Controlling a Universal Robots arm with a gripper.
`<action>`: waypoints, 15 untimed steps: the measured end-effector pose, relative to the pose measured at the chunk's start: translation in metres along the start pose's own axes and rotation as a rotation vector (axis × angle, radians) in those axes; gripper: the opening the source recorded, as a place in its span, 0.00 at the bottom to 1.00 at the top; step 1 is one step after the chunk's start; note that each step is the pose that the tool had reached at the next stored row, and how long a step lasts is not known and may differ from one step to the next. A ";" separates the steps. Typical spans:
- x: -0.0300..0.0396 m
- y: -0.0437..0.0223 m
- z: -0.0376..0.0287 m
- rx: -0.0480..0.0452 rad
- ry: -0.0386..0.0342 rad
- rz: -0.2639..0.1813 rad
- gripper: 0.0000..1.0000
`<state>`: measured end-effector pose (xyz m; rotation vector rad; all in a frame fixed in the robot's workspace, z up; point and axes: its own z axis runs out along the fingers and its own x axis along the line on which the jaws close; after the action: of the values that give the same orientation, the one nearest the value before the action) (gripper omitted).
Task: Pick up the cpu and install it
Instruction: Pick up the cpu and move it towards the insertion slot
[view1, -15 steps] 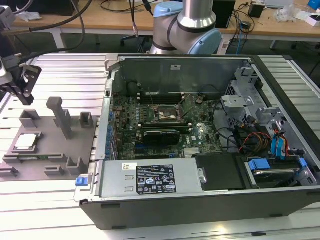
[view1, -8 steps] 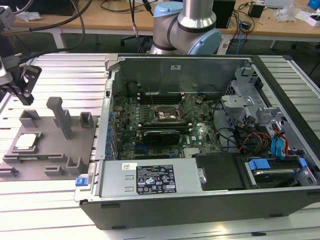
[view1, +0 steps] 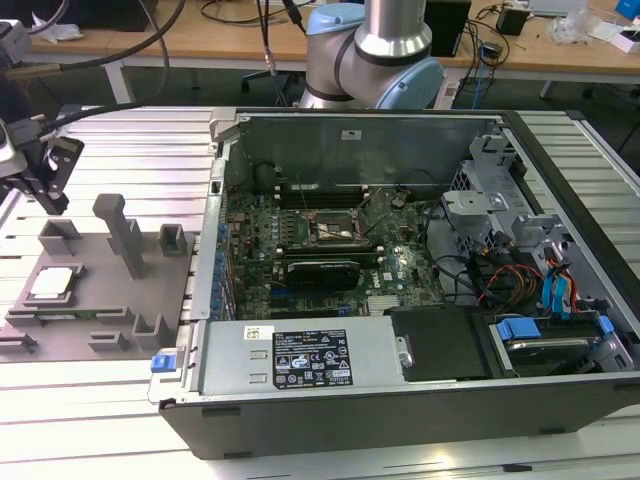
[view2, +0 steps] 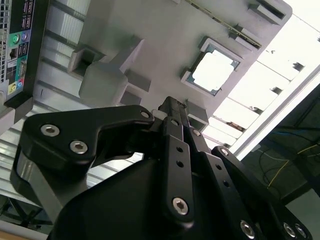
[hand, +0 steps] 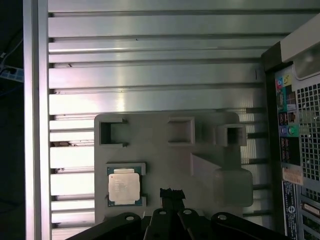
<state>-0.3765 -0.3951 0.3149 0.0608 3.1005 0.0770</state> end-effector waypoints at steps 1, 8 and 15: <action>0.0012 -0.0001 0.0019 0.0000 -0.0002 0.000 0.11; 0.0135 -0.0011 0.0125 0.0007 -0.0003 0.000 0.11; 0.0195 -0.0020 0.0236 0.0008 -0.0001 0.000 0.11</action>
<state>-0.3951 -0.3951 0.2904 0.0605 3.1004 0.0757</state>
